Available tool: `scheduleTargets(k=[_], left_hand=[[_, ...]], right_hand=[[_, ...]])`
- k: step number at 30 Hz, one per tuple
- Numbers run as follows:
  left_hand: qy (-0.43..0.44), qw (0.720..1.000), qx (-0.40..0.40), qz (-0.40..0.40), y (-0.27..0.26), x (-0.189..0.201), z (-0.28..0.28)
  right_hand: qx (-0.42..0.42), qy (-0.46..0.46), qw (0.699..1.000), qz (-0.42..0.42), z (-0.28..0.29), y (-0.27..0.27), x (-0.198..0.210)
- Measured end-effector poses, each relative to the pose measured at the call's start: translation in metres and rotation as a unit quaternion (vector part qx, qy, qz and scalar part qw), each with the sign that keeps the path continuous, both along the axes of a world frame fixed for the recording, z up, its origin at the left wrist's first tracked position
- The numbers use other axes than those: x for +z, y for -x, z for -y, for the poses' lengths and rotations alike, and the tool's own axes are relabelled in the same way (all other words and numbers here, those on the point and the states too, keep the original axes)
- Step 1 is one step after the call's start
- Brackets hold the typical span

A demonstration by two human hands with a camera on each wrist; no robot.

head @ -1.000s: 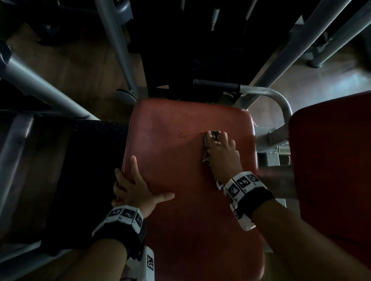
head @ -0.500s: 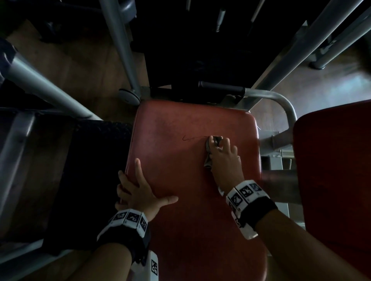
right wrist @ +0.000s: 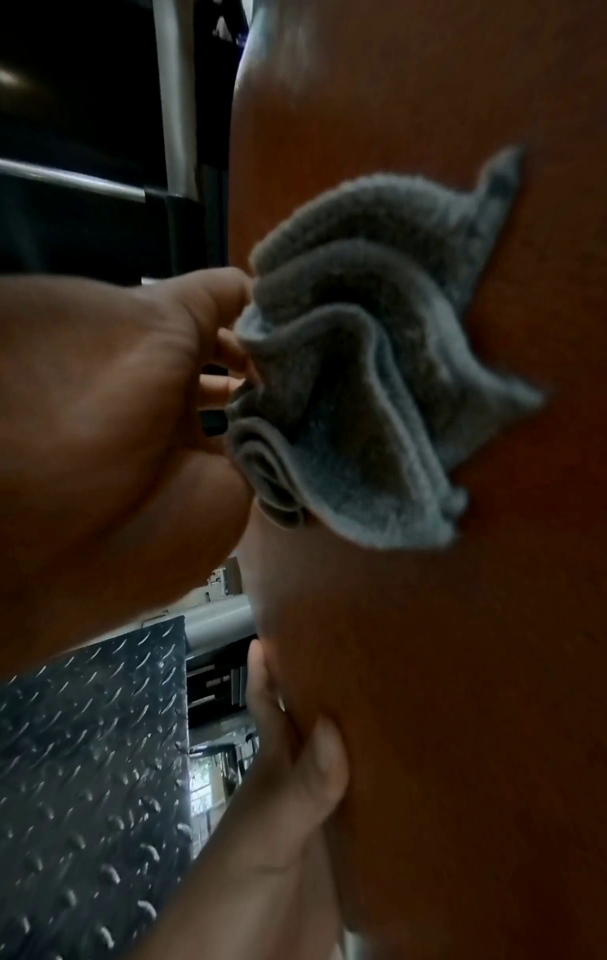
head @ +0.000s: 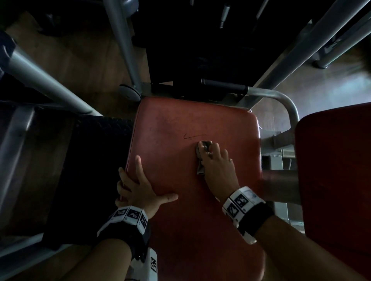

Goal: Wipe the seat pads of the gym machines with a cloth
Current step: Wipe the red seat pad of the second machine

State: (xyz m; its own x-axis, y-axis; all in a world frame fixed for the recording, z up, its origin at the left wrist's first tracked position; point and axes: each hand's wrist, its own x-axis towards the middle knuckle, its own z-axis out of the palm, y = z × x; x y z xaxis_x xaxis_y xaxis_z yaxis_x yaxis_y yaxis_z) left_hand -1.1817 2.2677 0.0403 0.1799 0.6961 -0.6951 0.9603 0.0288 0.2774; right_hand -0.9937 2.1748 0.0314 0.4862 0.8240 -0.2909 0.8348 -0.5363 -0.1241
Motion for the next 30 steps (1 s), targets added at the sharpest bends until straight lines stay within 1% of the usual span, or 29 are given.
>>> scheduleTargets(k=[2, 5, 7, 12, 18, 24, 27, 30], left_hand=[[-0.003, 1.0, 0.0, 0.001, 0.001, 0.0, 0.0], [-0.001, 1.0, 0.001, 0.002, 0.0, 0.0, 0.0], [-0.001, 1.0, 0.001, -0.004, -0.001, 0.0, 0.0], [-0.009, 1.0, 0.004, 0.0, -0.002, 0.0, 0.001], [0.004, 1.0, 0.006, 0.006, -0.001, -0.001, 0.0], [-0.005, 1.0, 0.003, 0.003, -0.001, -0.001, 0.001], [-0.003, 1.0, 0.007, 0.003, -0.001, -0.001, 0.0], [0.0, 1.0, 0.013, 0.005, -0.002, -0.002, 0.001]], right_hand=[[-0.007, -0.007, 1.0, 0.006, -0.003, -0.006, -0.001], [-0.055, -0.014, 0.998, -0.003, -0.019, -0.016, 0.0], [-0.075, -0.012, 0.997, -0.001, -0.026, -0.012, 0.001], [-0.055, 0.022, 0.998, -0.011, -0.013, -0.006, 0.003], [-0.1, -0.015, 0.995, -0.013, -0.028, -0.016, 0.007], [-0.071, 0.026, 0.997, -0.026, 0.007, -0.008, 0.011], [-0.079, 0.019, 0.996, -0.036, -0.002, -0.014, 0.012], [-0.097, 0.003, 0.995, -0.026, -0.017, -0.015, 0.009]])
